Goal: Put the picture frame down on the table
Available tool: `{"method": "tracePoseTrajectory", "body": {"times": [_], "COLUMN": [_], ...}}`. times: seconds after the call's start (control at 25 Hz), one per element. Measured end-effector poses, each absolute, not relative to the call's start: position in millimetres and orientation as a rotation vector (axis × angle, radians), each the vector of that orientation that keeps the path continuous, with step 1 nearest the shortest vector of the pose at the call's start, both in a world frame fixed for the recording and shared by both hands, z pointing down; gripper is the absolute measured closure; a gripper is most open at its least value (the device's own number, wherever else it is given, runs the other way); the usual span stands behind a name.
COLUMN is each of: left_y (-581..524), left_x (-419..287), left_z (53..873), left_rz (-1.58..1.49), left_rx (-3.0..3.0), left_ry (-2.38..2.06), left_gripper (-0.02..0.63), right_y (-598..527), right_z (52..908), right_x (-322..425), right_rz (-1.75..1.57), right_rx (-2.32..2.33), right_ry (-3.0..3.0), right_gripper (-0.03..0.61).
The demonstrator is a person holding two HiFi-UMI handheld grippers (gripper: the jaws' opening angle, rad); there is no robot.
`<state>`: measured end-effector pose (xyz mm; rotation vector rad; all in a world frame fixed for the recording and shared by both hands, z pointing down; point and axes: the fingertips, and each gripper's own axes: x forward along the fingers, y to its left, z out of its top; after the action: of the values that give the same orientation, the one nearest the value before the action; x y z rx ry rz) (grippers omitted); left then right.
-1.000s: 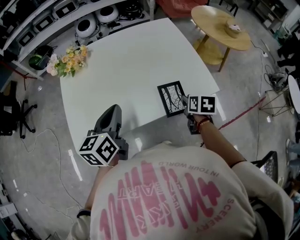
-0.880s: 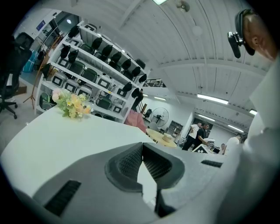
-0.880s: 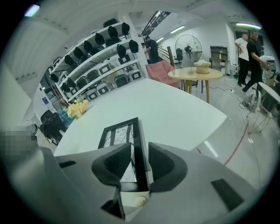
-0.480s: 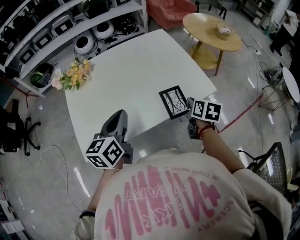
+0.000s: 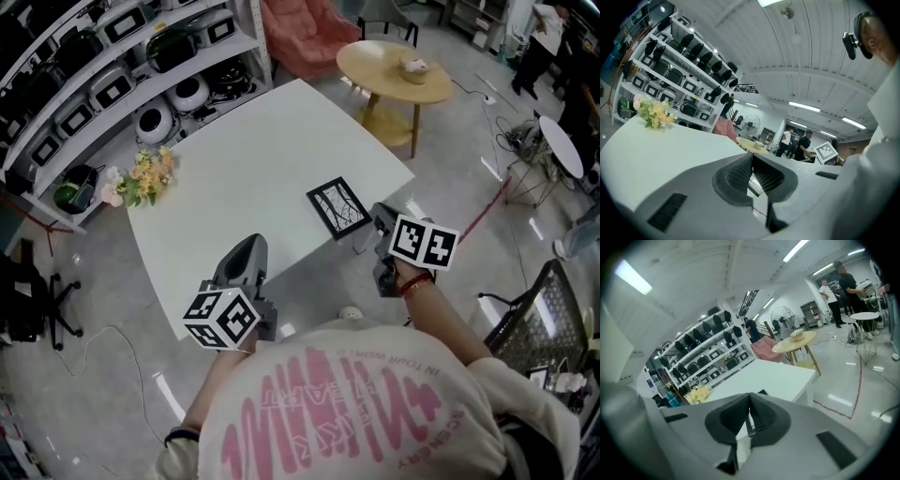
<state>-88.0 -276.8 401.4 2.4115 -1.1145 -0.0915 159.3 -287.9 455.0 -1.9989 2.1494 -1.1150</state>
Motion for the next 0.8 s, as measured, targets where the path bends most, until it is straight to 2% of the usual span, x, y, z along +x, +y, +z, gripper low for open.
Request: {"method": "tracePoseTrajectory", "body": {"times": [0.36, 0.8], "left_y": [-250.2, -192.7], "left_x": [-67.8, -32.6], "left_z": [375.0, 369.5], "left_rz": [-0.184, -0.190], "left_rx": [2.464, 2.441], "left_ry": [-1.177, -1.238], "left_gripper": [0.610, 0.609], "right_y": [-255.9, -196.9], "right_z": [362.4, 354.5], "right_x": [157.8, 192.6], "right_rz": [-0.578, -0.520], "right_rx": [-1.882, -1.871], "right_ry": [2.311, 2.380], "right_gripper": [0.572, 0.572]}}
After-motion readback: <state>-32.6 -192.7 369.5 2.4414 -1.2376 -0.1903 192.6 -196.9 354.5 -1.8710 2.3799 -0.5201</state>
